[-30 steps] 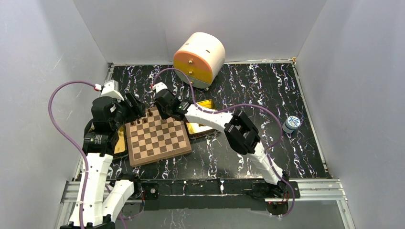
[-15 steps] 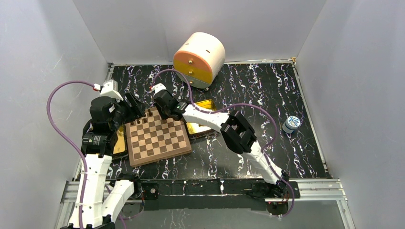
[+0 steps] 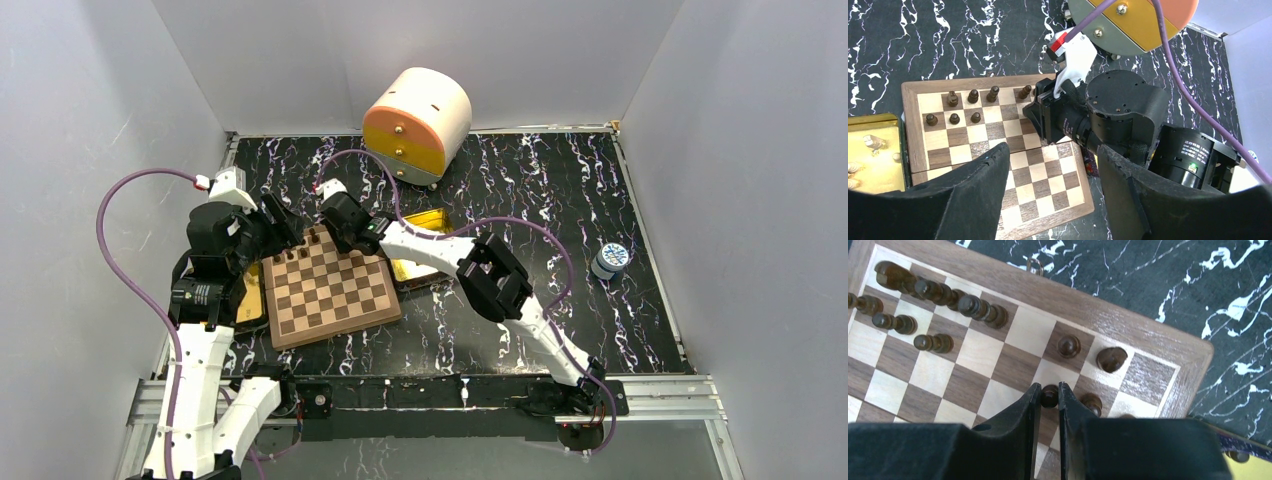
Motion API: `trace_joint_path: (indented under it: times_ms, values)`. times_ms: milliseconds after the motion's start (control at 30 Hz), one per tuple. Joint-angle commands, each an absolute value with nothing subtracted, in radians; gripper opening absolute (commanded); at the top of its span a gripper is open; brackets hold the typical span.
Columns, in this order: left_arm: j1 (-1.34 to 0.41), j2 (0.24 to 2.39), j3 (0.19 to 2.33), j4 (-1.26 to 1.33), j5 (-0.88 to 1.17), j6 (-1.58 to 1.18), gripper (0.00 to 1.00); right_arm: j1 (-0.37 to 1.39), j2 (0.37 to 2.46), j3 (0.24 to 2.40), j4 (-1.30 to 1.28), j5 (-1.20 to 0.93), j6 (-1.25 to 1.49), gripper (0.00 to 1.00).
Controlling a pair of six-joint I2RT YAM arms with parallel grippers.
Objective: Set up the chess pieces on the board
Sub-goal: Place the chess piece on the chessboard.
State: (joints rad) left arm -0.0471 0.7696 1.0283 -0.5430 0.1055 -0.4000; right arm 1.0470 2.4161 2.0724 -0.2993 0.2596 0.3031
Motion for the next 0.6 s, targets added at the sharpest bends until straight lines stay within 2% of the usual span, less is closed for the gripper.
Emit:
trace_joint_path:
  times_ms: [0,567]
  values:
    - [-0.041,0.763,1.067,-0.548,0.103,-0.384,0.63,1.054,2.433,2.127,-0.290,0.264,0.290,0.26]
    - [-0.042,0.767,1.068,-0.548,0.101,-0.382,0.63,1.057,2.442,2.125,-0.296,0.272,0.278,0.33]
